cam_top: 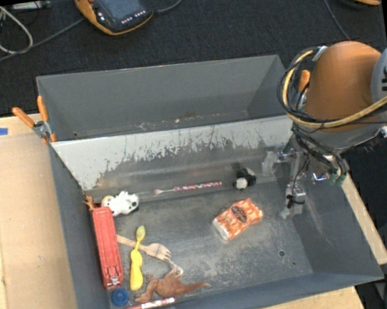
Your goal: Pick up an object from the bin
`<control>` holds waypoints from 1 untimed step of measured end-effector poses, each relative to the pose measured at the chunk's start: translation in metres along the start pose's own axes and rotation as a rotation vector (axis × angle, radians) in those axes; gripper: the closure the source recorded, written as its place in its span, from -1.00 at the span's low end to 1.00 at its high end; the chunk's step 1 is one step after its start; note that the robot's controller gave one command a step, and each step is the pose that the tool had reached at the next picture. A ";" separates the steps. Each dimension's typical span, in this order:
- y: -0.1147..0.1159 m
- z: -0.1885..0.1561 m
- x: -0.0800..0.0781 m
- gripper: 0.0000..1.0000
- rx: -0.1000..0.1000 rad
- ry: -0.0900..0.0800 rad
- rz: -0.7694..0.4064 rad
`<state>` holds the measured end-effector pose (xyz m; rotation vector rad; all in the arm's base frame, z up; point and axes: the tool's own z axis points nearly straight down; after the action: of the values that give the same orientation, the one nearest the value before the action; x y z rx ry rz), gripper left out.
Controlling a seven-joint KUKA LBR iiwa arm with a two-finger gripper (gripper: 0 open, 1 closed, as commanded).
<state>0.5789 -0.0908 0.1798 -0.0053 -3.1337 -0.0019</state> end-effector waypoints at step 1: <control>0.001 -0.005 -0.001 -1.00 0.001 -0.008 -0.003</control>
Offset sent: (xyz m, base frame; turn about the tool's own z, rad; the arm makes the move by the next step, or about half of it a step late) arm -0.0017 0.0389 -0.1098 0.1099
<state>0.5804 -0.0902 0.1848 -0.0007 -3.1414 -0.0006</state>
